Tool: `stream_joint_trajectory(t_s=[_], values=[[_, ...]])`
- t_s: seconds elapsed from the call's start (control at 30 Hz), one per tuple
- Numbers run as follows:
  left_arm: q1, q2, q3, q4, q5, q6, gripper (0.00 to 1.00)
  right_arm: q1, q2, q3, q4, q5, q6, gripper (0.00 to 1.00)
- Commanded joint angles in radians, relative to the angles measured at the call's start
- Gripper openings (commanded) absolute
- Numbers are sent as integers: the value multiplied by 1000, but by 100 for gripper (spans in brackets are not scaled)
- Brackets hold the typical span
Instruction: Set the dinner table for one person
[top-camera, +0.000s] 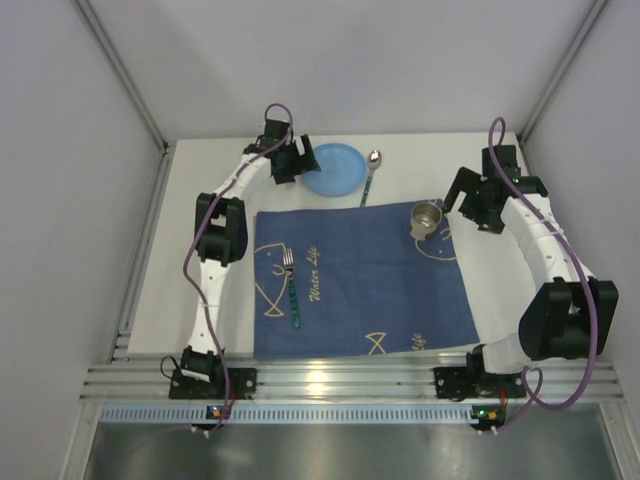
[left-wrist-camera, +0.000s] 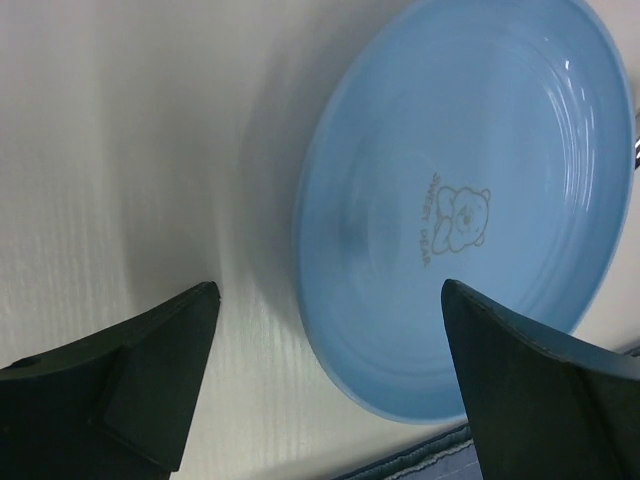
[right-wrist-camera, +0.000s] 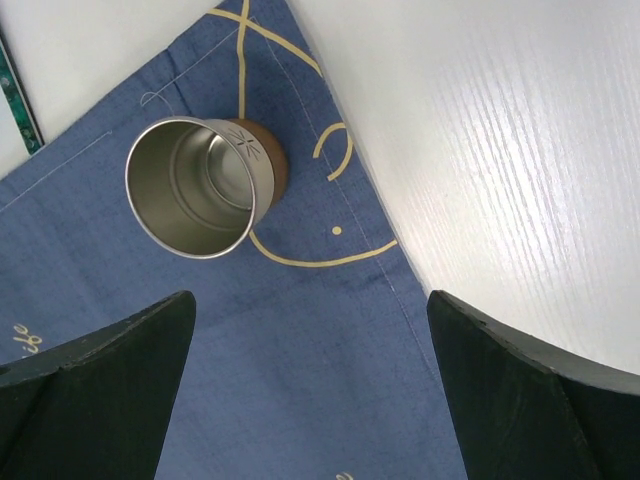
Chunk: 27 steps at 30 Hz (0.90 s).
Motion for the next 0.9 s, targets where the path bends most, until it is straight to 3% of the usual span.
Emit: stream_joint_trajectory(t_s=[0.0, 0.2, 0.3, 0.33, 0.37, 0.43, 0.5, 0.57, 0.87], values=[[-9, 51, 22, 7, 38, -3, 98, -15, 3, 28, -16, 6, -26, 100], [-11, 82, 32, -1, 38, -11, 94, -20, -40, -1, -20, 20, -8, 100], [-11, 103, 58, -10, 80, -17, 74, -18, -82, -44, -22, 24, -12, 100], [-11, 109, 67, -17, 87, -21, 64, -21, -90, -55, -20, 24, -14, 100], [-11, 114, 75, -19, 100, -24, 48, -20, -95, -71, -22, 24, -15, 100], [-11, 109, 75, -10, 118, -32, 41, -50, -109, -82, -22, 21, -24, 100], [-11, 105, 75, -1, 133, -38, 26, -52, -115, -87, -23, 17, -32, 100], [-9, 103, 81, 4, 134, -51, 3, -52, -115, -78, -23, 9, -35, 100], [26, -56, 229, 24, 61, -178, 0, -52, -83, -41, -26, -34, -55, 99]])
